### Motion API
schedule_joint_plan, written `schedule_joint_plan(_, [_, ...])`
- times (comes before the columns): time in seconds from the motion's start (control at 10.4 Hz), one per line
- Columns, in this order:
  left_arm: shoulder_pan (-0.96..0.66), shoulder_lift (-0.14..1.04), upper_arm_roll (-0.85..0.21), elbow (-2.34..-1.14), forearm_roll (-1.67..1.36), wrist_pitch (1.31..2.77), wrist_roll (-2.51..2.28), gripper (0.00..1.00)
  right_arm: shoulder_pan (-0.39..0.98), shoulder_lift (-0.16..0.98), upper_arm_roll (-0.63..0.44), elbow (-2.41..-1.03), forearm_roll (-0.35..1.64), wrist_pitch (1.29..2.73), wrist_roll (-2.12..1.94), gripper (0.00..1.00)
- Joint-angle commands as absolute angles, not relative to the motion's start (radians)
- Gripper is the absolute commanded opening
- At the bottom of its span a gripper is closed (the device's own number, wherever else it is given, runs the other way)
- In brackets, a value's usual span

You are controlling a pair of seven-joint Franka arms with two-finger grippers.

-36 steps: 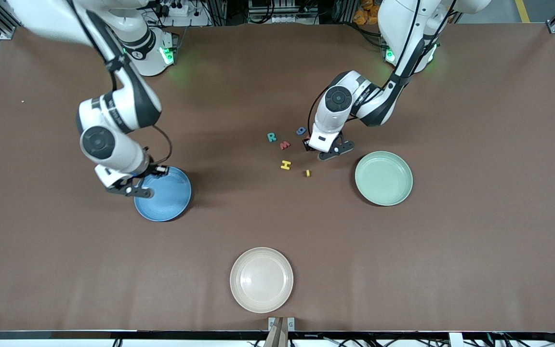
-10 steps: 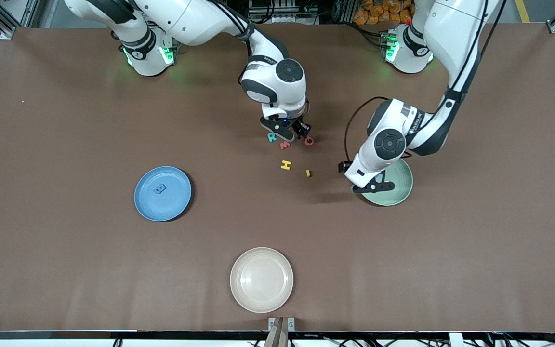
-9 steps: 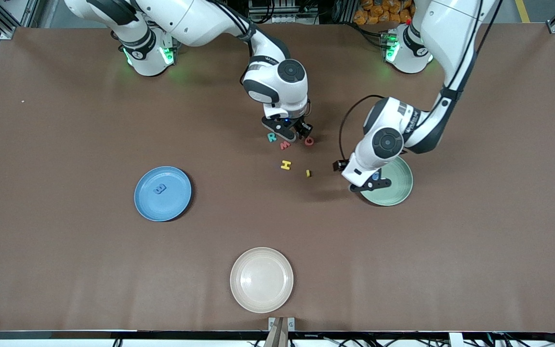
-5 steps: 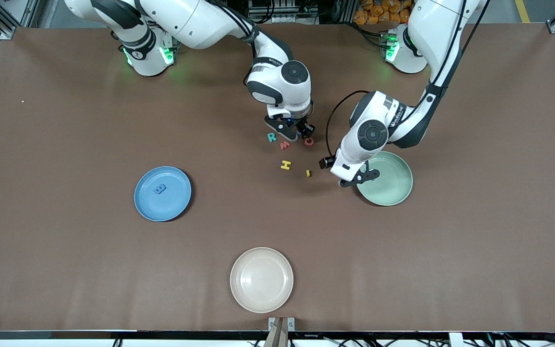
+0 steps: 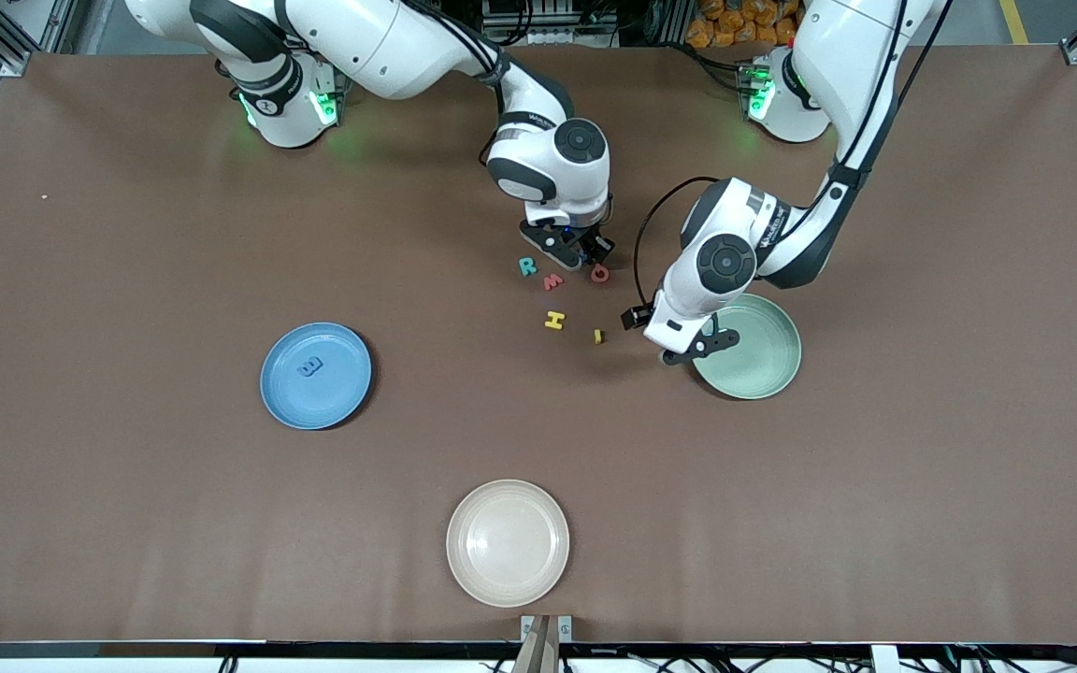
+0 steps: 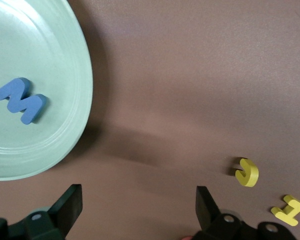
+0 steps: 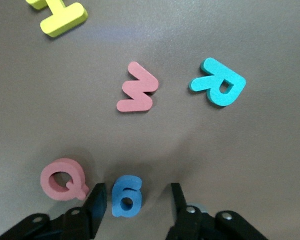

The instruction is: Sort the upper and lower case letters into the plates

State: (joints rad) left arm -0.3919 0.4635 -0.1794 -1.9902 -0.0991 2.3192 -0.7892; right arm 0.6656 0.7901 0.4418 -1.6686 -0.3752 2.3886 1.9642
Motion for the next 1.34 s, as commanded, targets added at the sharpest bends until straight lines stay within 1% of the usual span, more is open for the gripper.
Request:
schedule_joint_plan(0.0, [-0.394,0.466,-0.178,-1.987,-0.121,2.329,-0.798,1.0,0.672,0.827,0.445,-1.623,-0.403,2.381,2.002,0.38])
schedule_joint_plan(0.19, [-0.394,0.466,-0.178,-1.987,-0.121,2.329,-0.798,1.0,0.667,0.825,0.446,-1.623,-0.435,2.381,1.991,0.03])
schedule_joint_plan(0.29, [-0.394,0.466,-0.178,-1.988,-0.12,2.329,-0.798,1.0,0.657,0.809,0.446,-1.628,-0.439,2.376,1.974,0.0])
schedule_joint_plan(0.38, [-0.394,0.466,-0.178,-1.987,-0.12,2.329,-0.798,1.0,0.638,0.781,0.457,-1.632,-0.433,2.362,1.958,0.0])
schedule_joint_plan(0.48, [-0.393,0.466,-0.178,-1.987,-0.12,2.329,-0.798,1.0,0.591,0.75,0.484,-1.638,-0.43,2.33,1.932,0.0])
schedule_joint_plan(0.57, [-0.393,0.466,-0.178,-1.987,-0.12,2.329,-0.798,1.0,0.531,0.698,0.524,-1.67,-0.417,2.303,1.877,0.0])
schedule_joint_plan(0.77, [-0.394,0.466,-0.179,-1.987,-0.127,2.329,-0.802,1.0,0.422,0.539,0.545,-1.759,-0.23,2.243,1.65,0.0])
schedule_joint_plan(0.86, [-0.405,0.463,-0.179,-1.99,-0.129,2.336,-0.828,1.0,0.36,0.473,0.543,-1.778,-0.142,2.17,1.502,0.0])
schedule_joint_plan(1.05, [-0.501,0.465,-0.178,-2.016,-0.126,2.342,-0.893,1.0,0.208,0.395,0.529,-1.772,-0.054,2.012,1.259,0.0])
schedule_joint_plan(1.15, [-0.532,0.465,-0.176,-2.041,-0.115,2.365,-0.896,1.0,0.134,0.376,0.506,-1.772,-0.039,1.941,1.123,0.0])
schedule_joint_plan(1.24, [-0.561,0.463,-0.178,-2.08,-0.114,2.406,-0.896,1.0,0.051,0.376,0.491,-1.773,-0.028,1.903,1.009,0.0])
